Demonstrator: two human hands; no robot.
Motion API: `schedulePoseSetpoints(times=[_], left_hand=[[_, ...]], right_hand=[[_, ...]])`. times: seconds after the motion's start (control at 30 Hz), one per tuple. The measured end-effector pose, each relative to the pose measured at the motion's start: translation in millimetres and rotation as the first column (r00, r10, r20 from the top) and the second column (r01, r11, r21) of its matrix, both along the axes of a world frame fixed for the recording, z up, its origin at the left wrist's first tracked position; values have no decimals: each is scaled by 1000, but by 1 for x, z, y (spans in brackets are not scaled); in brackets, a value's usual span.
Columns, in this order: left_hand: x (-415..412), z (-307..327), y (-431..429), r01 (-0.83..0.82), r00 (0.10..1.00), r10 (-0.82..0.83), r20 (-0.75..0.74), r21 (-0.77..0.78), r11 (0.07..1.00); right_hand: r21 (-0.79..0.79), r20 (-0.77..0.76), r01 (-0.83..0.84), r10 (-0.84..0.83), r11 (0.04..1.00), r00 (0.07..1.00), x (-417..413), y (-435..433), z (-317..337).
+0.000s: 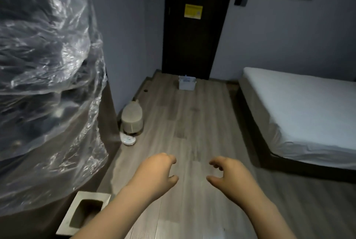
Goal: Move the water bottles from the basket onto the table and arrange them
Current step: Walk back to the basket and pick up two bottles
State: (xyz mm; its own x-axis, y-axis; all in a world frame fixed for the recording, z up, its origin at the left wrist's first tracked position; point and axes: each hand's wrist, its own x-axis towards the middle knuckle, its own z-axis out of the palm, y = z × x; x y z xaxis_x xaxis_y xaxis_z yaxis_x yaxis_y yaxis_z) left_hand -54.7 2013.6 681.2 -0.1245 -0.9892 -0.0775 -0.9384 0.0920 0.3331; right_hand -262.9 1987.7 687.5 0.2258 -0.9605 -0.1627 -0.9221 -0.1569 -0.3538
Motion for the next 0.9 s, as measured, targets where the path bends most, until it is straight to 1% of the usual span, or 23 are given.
schedulePoseSetpoints(times=[0.27, 0.4, 0.63, 0.9], left_hand=[[1, 3, -123, 57, 998, -57, 3, -9, 998], [-11, 7, -194, 69, 996, -66, 53, -43, 997], [-36, 25, -312, 35, 996, -29, 83, -66, 997], [-40, 22, -431, 11, 999, -8, 40, -58, 998]], right_hand=[[-30, -7, 44, -45, 999, 999, 0, -110, 6], [-73, 0, 41, -41, 997, 999, -12, -182, 9], [-113, 19, -2, 4, 994, 1000, -41, -302, 28], [-109, 7, -41, 42, 993, 999, -47, -426, 27]])
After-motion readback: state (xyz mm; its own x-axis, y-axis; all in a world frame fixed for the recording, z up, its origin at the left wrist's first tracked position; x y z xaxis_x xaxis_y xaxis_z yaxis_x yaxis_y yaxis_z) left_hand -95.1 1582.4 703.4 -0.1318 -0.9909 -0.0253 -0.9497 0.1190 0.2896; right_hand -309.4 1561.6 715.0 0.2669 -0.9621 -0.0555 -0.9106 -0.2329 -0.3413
